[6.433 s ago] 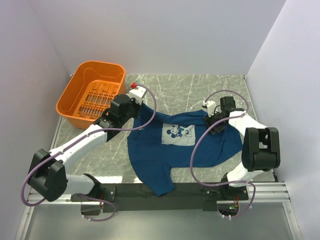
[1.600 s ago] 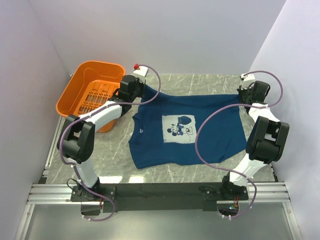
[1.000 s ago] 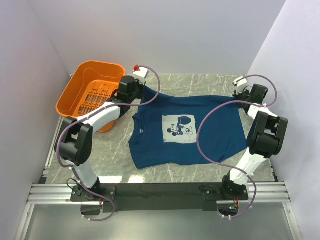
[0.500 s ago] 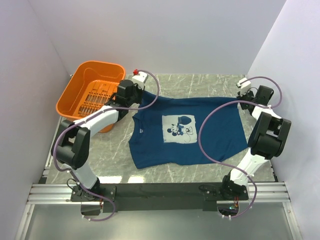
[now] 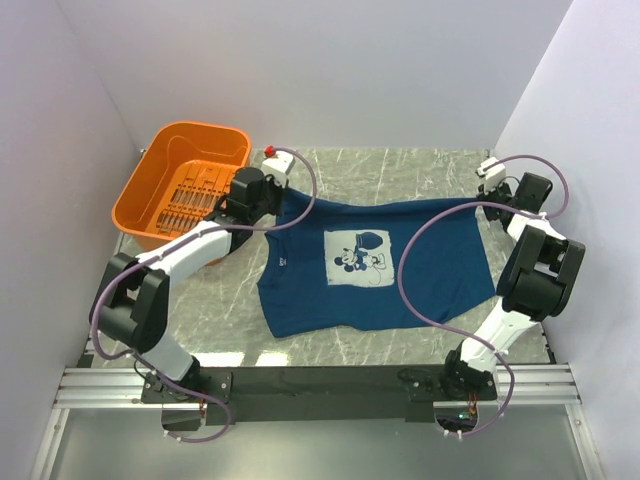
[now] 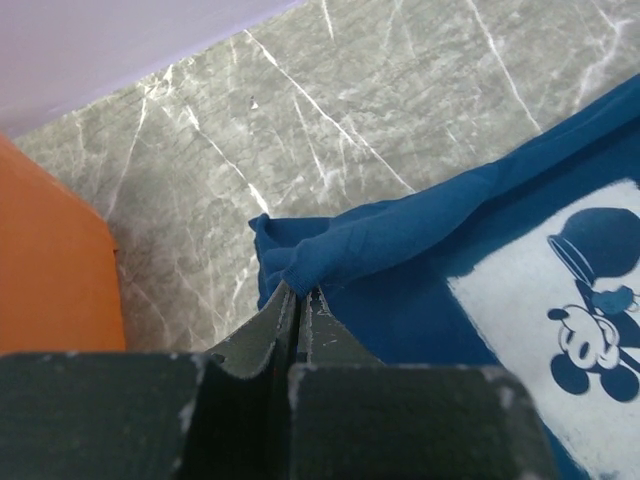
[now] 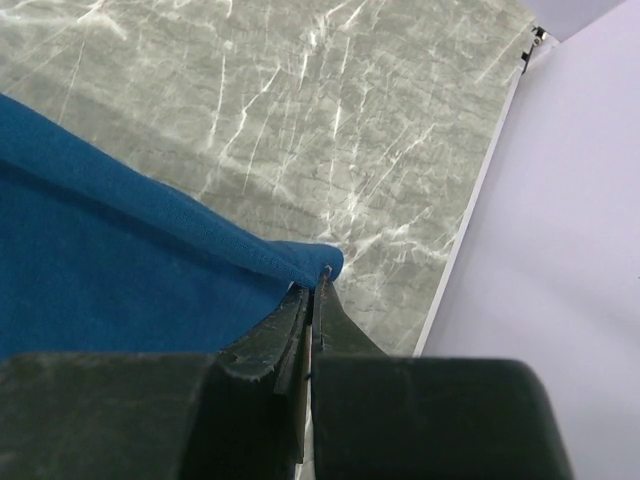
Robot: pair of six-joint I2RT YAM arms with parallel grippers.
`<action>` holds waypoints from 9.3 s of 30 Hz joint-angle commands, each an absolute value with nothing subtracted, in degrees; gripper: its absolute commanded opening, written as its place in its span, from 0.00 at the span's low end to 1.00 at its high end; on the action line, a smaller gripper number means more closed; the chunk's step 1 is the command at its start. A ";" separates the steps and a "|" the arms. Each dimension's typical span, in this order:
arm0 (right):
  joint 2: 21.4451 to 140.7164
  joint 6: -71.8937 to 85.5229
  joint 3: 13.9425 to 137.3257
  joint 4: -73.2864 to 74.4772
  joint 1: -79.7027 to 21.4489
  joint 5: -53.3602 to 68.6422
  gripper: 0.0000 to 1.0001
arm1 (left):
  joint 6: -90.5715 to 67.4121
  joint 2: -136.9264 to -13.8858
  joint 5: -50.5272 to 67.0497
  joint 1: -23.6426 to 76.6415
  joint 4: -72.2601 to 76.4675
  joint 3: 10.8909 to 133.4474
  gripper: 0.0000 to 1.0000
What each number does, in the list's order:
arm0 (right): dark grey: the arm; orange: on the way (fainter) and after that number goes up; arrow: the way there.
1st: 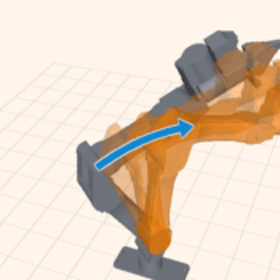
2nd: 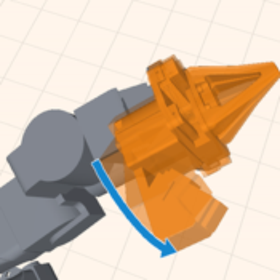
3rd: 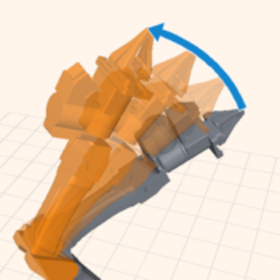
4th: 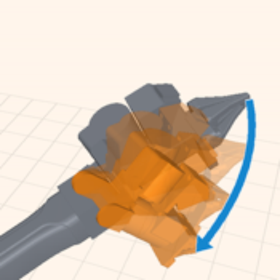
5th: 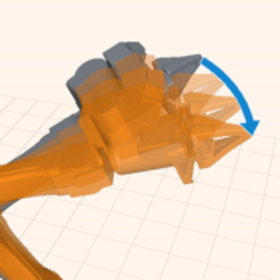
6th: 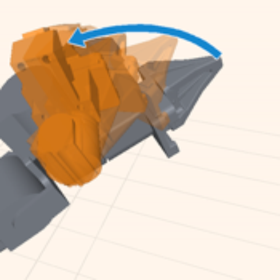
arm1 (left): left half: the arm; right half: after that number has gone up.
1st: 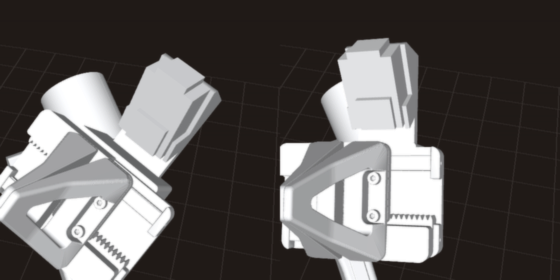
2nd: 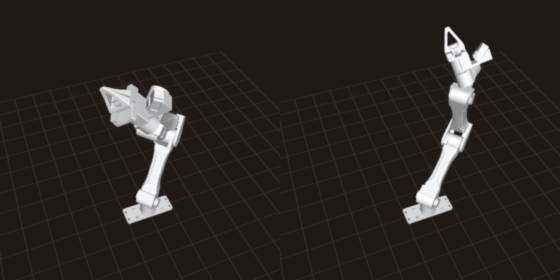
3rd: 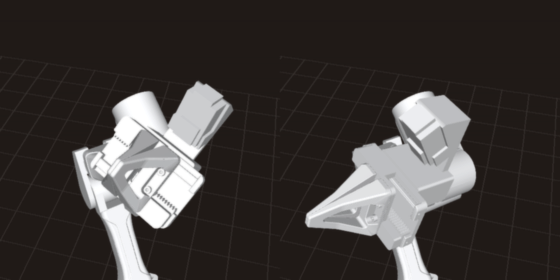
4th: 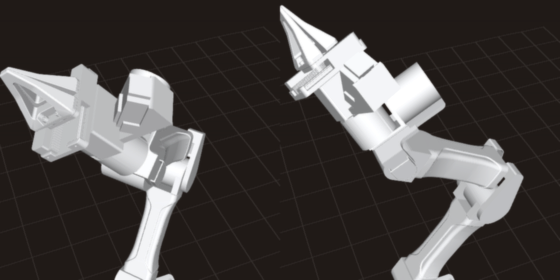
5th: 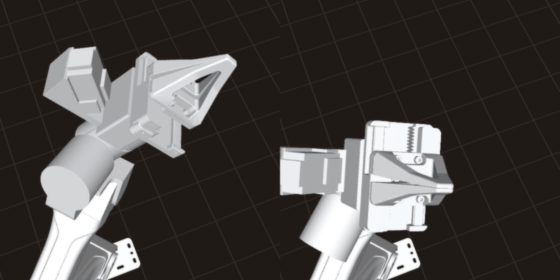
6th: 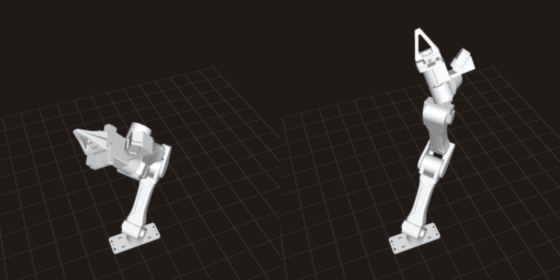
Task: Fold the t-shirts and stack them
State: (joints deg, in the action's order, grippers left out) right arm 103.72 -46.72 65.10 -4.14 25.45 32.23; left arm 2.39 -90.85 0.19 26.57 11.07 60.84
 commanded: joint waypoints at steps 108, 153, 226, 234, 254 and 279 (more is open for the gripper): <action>81.39 -27.34 52.30 29.18 19.07 47.37 0.47 | -41.30 -100.97 -22.93 31.64 -19.06 79.00 0.77; 81.74 -24.70 51.33 26.81 21.09 46.76 0.45 | -38.15 -126.56 -34.98 29.36 -45.09 106.16 0.55; 120.76 -2.11 88.59 34.10 20.39 18.90 0.19 | -61.44 -110.93 -33.14 25.75 -20.22 84.29 0.27; 121.46 -2.11 89.21 34.80 21.27 19.34 0.19 | -61.79 -106.18 -33.57 25.75 -17.32 81.04 0.41; 122.17 -2.11 90.18 35.60 21.97 21.00 0.19 | -48.38 -98.79 -17.78 24.96 -6.17 72.52 0.61; 121.38 -2.29 89.56 35.42 22.06 22.59 0.19 | -44.12 -113.81 -18.19 22.15 -16.51 80.06 0.41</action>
State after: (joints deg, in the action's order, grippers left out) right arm 121.32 -1.98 88.47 34.85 21.69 22.15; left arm -42.83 -112.38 -15.94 22.79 -14.61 77.58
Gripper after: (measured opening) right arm 0.190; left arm 0.436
